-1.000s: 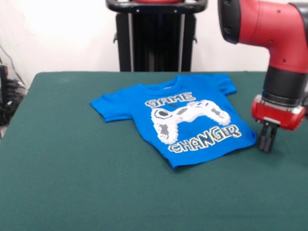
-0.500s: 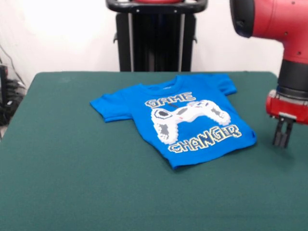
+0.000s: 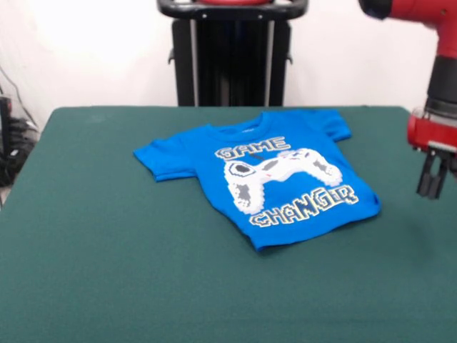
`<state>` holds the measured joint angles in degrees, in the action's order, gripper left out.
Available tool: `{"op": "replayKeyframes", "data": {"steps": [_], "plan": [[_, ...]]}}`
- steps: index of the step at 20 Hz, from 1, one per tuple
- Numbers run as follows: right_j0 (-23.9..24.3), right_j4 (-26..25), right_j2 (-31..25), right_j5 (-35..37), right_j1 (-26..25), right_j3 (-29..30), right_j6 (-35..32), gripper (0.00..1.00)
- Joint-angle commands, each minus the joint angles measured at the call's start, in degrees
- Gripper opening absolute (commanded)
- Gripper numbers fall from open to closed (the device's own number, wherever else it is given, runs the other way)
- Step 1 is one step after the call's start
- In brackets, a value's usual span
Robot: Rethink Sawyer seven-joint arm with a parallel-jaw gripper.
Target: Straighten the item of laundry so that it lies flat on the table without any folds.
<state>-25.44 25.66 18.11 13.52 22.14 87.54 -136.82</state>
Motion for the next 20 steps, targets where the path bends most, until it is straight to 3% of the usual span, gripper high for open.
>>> {"op": "replayKeyframes", "data": {"steps": [1,11,12,20], "plan": [[-0.9,-0.4,1.6,9.3,2.6,1.6,-9.0,0.00],[0.5,-3.9,1.9,8.5,5.2,5.3,-5.1,0.00],[1.0,-4.7,1.6,7.6,5.5,5.5,-4.0,1.00],[2.6,-5.5,1.2,6.6,6.6,5.4,-4.2,1.00]]}}
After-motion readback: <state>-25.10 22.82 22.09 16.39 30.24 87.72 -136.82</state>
